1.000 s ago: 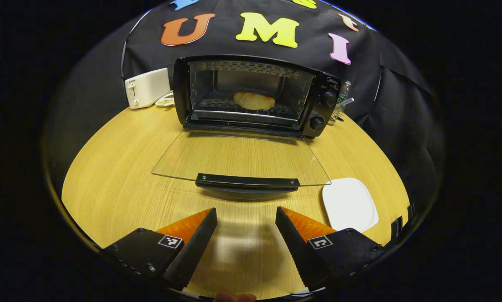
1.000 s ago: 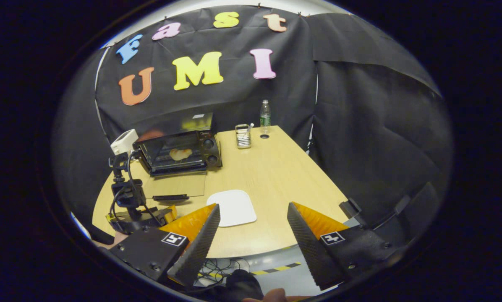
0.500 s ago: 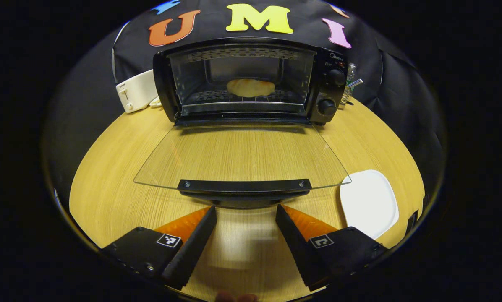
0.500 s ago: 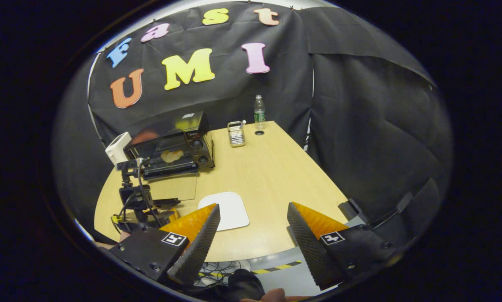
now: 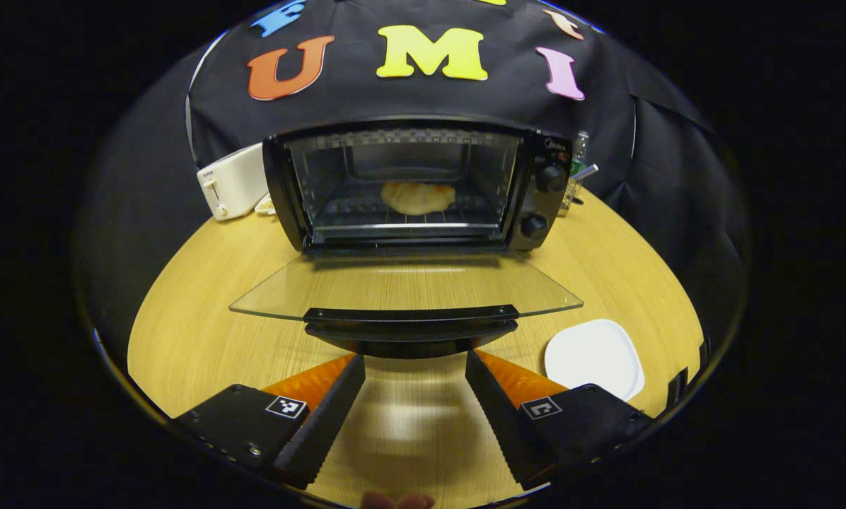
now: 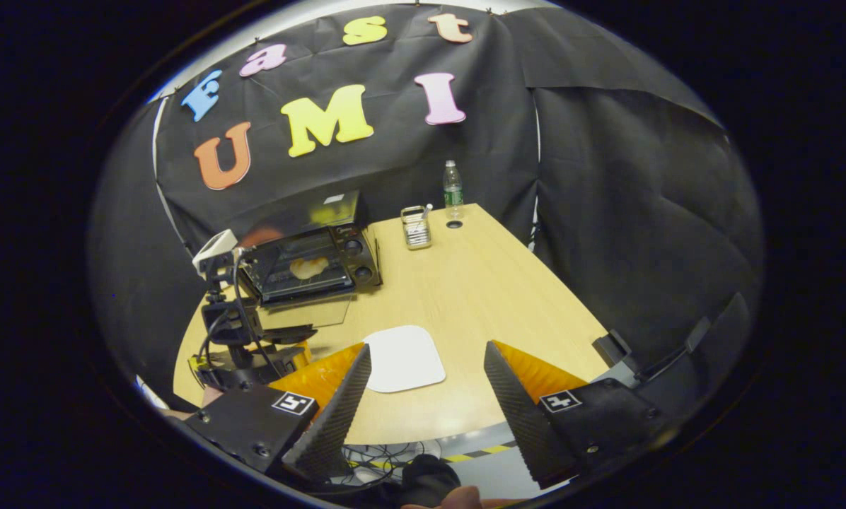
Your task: Open the electric oven with the left hand, put the food in, and close the electric oven.
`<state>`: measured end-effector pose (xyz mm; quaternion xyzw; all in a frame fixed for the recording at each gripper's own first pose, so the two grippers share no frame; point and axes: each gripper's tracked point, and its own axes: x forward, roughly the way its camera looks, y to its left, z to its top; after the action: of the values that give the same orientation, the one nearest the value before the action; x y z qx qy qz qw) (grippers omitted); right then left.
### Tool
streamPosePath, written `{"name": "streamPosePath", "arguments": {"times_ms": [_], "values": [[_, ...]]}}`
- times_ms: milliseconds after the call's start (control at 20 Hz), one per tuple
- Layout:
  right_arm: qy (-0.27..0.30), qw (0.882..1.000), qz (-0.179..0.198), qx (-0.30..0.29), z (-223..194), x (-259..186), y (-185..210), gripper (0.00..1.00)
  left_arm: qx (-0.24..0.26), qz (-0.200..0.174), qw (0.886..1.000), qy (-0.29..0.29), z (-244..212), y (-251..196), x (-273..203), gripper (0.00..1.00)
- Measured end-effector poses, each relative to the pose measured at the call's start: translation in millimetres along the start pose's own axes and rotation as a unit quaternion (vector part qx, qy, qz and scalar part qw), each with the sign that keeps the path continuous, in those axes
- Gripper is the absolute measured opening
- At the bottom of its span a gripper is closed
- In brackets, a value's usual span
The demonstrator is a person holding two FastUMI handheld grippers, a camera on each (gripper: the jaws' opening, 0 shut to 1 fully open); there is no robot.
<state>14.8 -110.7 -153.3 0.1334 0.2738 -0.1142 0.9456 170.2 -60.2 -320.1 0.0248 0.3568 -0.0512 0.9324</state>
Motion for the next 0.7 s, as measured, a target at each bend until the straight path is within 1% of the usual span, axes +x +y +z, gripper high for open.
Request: {"name": "streamPosePath", "arguments": {"times_ms": [150,200,250,400,500,700], "values": [[-0.013,1.0,0.009,0.001,5.8,-3.0,8.9,0.97,0.011,-0.003,0.999,-0.052,47.9,1.6,-11.7,0.94],[-0.017,1.0,0.013,0.002,8.5,-3.5,12.6,1.0,0.012,-0.003,0.998,-0.065,63.0,2.6,-12.3,0.95],[-0.022,1.0,0.016,0.002,11.0,-4.5,16.0,0.97,0.012,-0.003,0.997,-0.077,78.1,3.4,-13.8,0.95],[-0.039,0.999,0.03,-0.004,26.9,1.0,24.3,0.97,0.01,-0.009,0.994,-0.111,117.0,3.4,-20.5,0.94],[-0.065,0.997,0.038,-0.011,47.9,5.3,27.8,0.97,0.012,-0.014,0.991,-0.132,141.0,1.2,-29.7,0.95],[-0.114,0.991,0.056,-0.043,92.3,23.9,37.4,0.97,0.009,-0.017,0.983,-0.183,185.7,2.1,-64.1,0.94]]}}
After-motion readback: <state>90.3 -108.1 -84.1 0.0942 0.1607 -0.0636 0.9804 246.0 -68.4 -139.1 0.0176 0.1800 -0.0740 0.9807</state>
